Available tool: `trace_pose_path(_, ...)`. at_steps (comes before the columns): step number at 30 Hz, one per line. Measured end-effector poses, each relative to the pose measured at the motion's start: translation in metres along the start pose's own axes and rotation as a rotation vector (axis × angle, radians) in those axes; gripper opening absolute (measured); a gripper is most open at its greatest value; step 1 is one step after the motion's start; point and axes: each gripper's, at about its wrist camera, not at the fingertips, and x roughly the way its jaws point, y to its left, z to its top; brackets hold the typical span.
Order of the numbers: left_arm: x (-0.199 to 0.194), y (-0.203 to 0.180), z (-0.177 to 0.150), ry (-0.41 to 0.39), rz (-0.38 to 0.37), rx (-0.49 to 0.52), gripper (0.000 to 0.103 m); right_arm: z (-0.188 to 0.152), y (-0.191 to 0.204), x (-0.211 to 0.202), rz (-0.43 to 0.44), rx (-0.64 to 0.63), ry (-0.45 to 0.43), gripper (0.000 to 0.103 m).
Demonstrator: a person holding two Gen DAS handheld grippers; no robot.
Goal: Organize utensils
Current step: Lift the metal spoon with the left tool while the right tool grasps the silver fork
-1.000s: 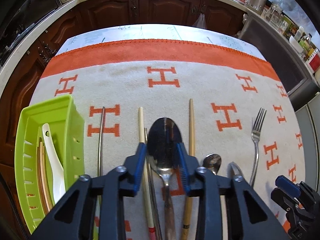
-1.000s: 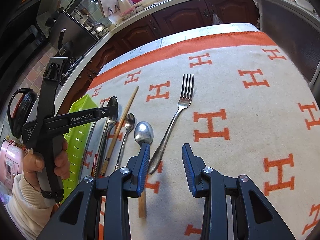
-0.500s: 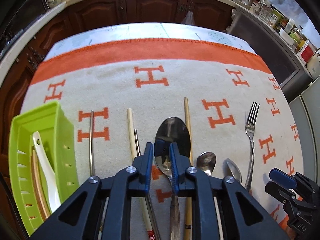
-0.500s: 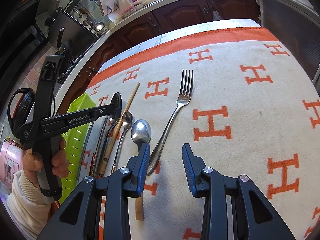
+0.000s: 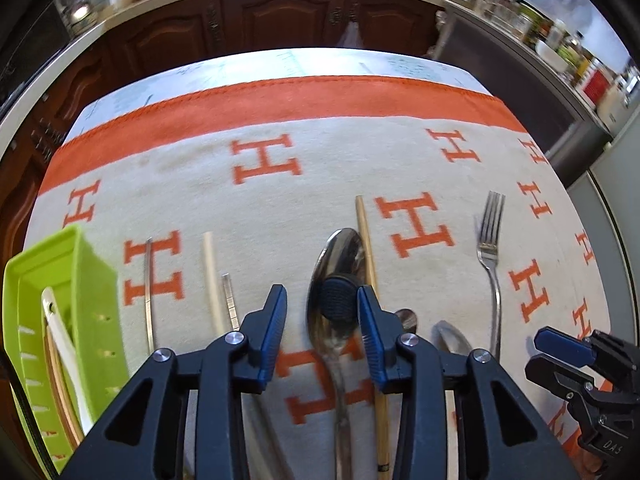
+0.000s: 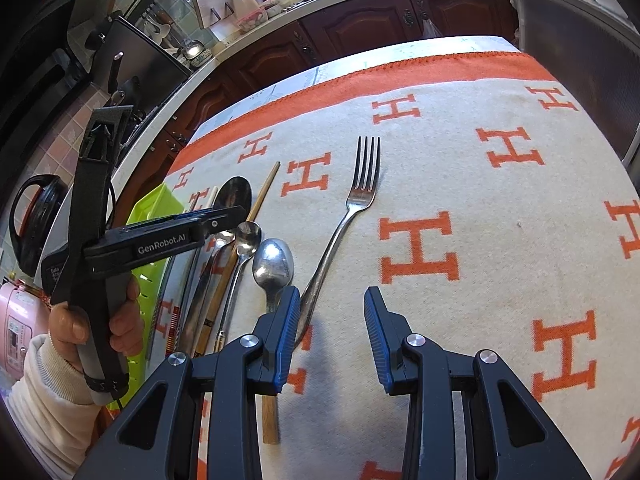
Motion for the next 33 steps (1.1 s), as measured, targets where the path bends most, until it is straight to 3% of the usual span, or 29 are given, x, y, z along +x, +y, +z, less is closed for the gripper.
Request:
trace_pose_path(5, 0.002, -0.016, -0.001, -0.034, 0.041, 0.067, 0.034, 0.001, 0.0, 0.001, -0.01, 0.007, 0.001, 0.034)
trace_pose_path(14, -0.003, -0.01, -0.004, -0.048, 0.032, -0.002, 0.033, 0.008, -0.01, 0.01, -0.013, 0.054, 0.011, 0.034)
trace_pose_path(28, -0.005, 0.036, -0.007, 0.024, -0.227, -0.205, 0.036, 0.032, -0.012, 0.032, 0.027, 0.105, 0.023, 0.034)
trace_pose_path(30, -0.004, 0.037, -0.007, 0.021, -0.237, -0.209, 0.035, 0.032, -0.01, 0.032, 0.024, 0.099, 0.02, 0.034)
trace_pose_path(33, -0.004, 0.028, -0.01, 0.002, -0.185, -0.16, 0.03, 0.032, -0.008, 0.034, 0.019, 0.096, 0.018, 0.034)
